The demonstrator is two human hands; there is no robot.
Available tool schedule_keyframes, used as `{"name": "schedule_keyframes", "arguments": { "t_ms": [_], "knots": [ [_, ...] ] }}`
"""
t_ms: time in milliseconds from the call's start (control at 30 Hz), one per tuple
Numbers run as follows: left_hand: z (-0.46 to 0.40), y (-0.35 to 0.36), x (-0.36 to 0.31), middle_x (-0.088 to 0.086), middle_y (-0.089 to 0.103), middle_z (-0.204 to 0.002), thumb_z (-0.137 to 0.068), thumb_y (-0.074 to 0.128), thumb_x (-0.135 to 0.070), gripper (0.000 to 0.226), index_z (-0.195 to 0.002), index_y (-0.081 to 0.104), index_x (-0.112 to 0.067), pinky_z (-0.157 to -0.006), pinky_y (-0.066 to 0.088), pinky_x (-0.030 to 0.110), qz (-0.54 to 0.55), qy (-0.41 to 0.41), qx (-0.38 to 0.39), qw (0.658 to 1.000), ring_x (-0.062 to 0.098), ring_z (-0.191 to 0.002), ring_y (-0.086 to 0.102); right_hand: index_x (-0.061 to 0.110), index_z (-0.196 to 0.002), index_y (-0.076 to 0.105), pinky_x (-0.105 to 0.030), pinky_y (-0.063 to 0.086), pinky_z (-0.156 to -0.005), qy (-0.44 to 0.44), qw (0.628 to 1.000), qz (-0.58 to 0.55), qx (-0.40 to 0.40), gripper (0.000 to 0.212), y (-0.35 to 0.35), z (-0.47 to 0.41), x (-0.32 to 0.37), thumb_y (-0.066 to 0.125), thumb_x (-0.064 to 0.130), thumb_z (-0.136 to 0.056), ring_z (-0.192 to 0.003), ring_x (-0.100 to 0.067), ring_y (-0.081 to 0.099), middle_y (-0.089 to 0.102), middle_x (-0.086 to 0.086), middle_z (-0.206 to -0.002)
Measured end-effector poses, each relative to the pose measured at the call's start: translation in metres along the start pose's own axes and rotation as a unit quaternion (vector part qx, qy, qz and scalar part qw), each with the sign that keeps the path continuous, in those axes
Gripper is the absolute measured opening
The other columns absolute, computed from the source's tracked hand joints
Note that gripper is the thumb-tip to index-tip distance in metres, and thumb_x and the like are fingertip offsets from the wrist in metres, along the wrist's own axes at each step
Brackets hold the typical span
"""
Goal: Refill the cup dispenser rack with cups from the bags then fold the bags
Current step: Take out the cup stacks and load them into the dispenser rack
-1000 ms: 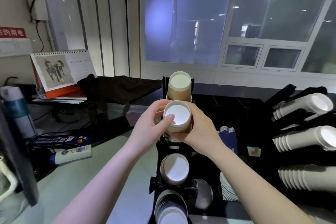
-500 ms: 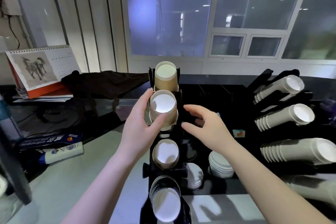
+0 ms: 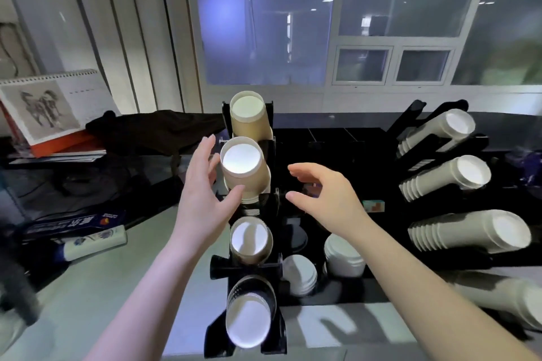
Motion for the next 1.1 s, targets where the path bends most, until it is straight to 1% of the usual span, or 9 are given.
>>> {"name": "schedule_keyframes", "arguments": {
  "t_ms": [133, 233, 333, 433, 533, 700, 833, 1000, 1100],
  "knots": [
    [-0.012, 0.011, 0.024, -0.011, 0.046, -0.142, -0.073, 0.074, -0.012, 0.093, -0.147, 0.022, -0.033, -0.106, 0.041, 0.042, 0.017, -0.072, 0.056, 0.996, 0.011, -0.126, 0.049, 0.030, -0.137, 0.047, -0.016, 0.043, -0.095, -0.049, 0.998, -0.002, 0.037, 0.068, 0.030, -0.030, 0.020, 0.077, 0.023, -0.076, -0.112, 0.001, 0.053, 0.059, 0.013, -0.123],
    [-0.018, 0.014, 0.021, -0.021, 0.049, -0.135, -0.061, 0.077, -0.034, 0.091, -0.140, 0.034, -0.038, -0.100, 0.046, 0.037, 0.001, -0.056, 0.060, 0.997, 0.002, -0.121, 0.050, 0.025, -0.138, 0.047, -0.025, 0.044, -0.100, -0.028, 0.998, -0.003, 0.052, 0.063, 0.040, -0.047, 0.006, 0.065, 0.010, -0.080, -0.113, -0.005, 0.053, 0.059, 0.007, -0.125],
    [-0.022, 0.014, 0.011, -0.027, 0.048, -0.131, -0.054, 0.076, -0.039, 0.087, -0.134, 0.040, -0.042, -0.096, 0.045, 0.026, -0.010, -0.042, 0.037, 0.998, -0.007, -0.119, 0.046, 0.018, -0.129, 0.057, -0.033, 0.045, -0.103, 0.024, 0.997, -0.039, 0.055, 0.054, 0.041, -0.057, -0.023, 0.052, -0.004, -0.080, -0.108, -0.009, 0.059, 0.064, 0.005, -0.116],
    [-0.026, 0.016, 0.006, -0.031, 0.052, -0.119, -0.054, 0.076, -0.034, 0.078, -0.126, 0.047, -0.040, -0.086, 0.044, 0.021, 0.008, -0.041, 0.020, 0.999, -0.009, -0.112, 0.049, 0.020, -0.124, 0.063, -0.033, 0.046, -0.103, 0.014, 0.994, -0.052, 0.091, 0.044, 0.051, -0.062, -0.034, 0.064, 0.004, -0.083, -0.108, -0.005, 0.062, 0.067, 0.008, -0.117],
    [-0.027, 0.015, 0.003, -0.029, 0.056, -0.113, -0.051, 0.074, -0.038, 0.071, -0.118, 0.052, -0.041, -0.082, 0.044, 0.022, 0.012, -0.037, -0.002, 0.999, -0.007, -0.108, 0.053, 0.025, -0.123, 0.064, -0.033, 0.047, -0.101, 0.002, 0.993, -0.070, 0.097, 0.048, 0.055, -0.067, -0.039, 0.074, 0.011, -0.079, -0.105, 0.000, 0.062, 0.068, 0.013, -0.113],
    [-0.027, 0.011, 0.006, -0.025, 0.058, -0.114, -0.049, 0.072, -0.041, 0.069, -0.116, 0.054, -0.041, -0.087, 0.045, 0.027, 0.021, -0.033, -0.027, 0.999, -0.001, -0.110, 0.054, 0.026, -0.129, 0.060, -0.034, 0.044, -0.104, -0.003, 0.989, -0.092, 0.113, 0.055, 0.062, -0.074, -0.045, 0.074, 0.011, -0.078, -0.111, -0.002, 0.059, 0.066, 0.012, -0.118],
    [-0.026, 0.011, 0.010, -0.023, 0.059, -0.115, -0.049, 0.073, -0.041, 0.074, -0.121, 0.055, -0.035, -0.092, 0.047, 0.031, 0.024, -0.040, -0.034, 0.998, 0.000, -0.111, 0.054, 0.024, -0.132, 0.059, -0.030, 0.044, -0.104, -0.007, 0.985, -0.095, 0.141, 0.057, 0.069, -0.075, -0.047, 0.069, 0.002, -0.080, -0.114, 0.001, 0.057, 0.064, 0.013, -0.124],
    [-0.028, 0.009, 0.007, -0.022, 0.060, -0.113, -0.050, 0.074, -0.042, 0.070, -0.117, 0.056, -0.036, -0.089, 0.047, 0.029, 0.027, -0.029, -0.032, 0.999, 0.001, -0.110, 0.055, 0.024, -0.126, 0.062, -0.029, 0.044, -0.102, -0.005, 0.985, -0.107, 0.136, 0.053, 0.069, -0.080, -0.043, 0.069, 0.000, -0.078, -0.113, -0.006, 0.059, 0.066, 0.012, -0.118],
    [-0.026, 0.006, -0.001, -0.023, 0.061, -0.111, -0.049, 0.075, -0.041, 0.067, -0.114, 0.057, -0.038, -0.087, 0.049, 0.028, 0.036, -0.014, -0.037, 0.999, 0.000, -0.108, 0.055, 0.027, -0.120, 0.065, -0.031, 0.049, -0.097, 0.001, 0.987, -0.099, 0.130, 0.052, 0.072, -0.082, -0.045, 0.072, 0.002, -0.075, -0.105, -0.007, 0.063, 0.070, 0.012, -0.110]
  ]
}}
Point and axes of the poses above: each hand's wrist, its own z-axis away from the middle knuckle, its own y-axis out of the palm, x = y × z, the point moved 10 cm from there along -z, towards the middle knuckle
